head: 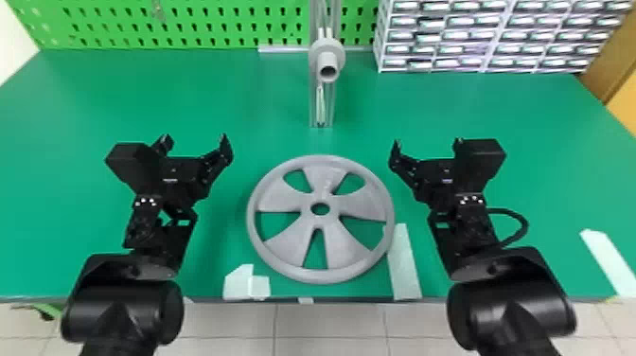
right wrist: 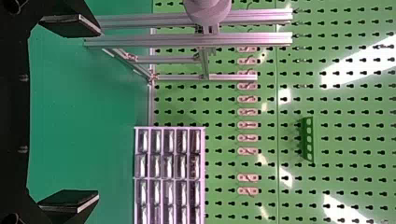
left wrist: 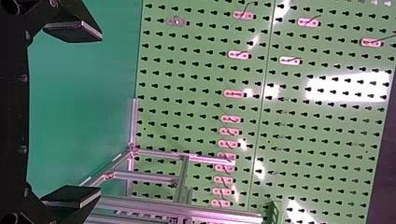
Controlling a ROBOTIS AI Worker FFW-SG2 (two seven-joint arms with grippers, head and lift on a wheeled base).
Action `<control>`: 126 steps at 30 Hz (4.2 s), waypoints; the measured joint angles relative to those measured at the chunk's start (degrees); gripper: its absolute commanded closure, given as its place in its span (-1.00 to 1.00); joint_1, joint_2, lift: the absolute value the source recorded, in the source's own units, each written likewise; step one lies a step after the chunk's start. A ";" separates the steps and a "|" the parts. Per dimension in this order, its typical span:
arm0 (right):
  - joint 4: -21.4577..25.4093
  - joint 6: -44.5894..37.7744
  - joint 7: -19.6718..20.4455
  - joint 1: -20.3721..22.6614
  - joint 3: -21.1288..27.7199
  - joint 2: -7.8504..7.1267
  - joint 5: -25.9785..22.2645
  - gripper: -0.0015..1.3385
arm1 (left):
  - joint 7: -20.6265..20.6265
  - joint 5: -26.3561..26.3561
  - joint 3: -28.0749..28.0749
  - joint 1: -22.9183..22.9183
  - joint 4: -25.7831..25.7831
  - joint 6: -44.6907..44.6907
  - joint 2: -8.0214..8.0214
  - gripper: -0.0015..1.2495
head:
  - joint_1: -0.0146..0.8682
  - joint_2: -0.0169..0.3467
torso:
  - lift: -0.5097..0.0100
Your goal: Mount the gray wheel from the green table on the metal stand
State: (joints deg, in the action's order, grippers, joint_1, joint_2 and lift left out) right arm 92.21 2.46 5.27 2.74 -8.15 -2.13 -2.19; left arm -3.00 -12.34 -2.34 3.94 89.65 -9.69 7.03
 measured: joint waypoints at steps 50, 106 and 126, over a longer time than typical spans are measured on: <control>0.78 -0.25 0.00 0.26 -0.28 0.20 0.52 -0.88 | 3.17 1.66 0.73 1.78 1.41 -1.38 0.00 -0.80 | 1.00 -0.62 | 0.58; 19.02 -69.22 24.84 -10.46 3.58 -1.07 -40.67 -0.88 | 13.60 1.23 -8.94 -5.96 1.28 -1.48 12.60 -0.79 | 1.00 -0.62 | 0.58; 7.10 -72.01 26.14 -17.05 -1.01 -11.56 -60.73 -0.88 | 16.85 1.45 -13.06 -9.36 1.23 -1.55 17.36 -0.76 | 1.00 -0.62 | 0.58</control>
State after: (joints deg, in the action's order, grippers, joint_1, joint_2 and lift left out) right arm 99.31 -69.55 31.42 -14.31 -9.16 -13.69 -62.92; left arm 13.85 -10.90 -15.40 -5.42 90.88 -11.25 24.39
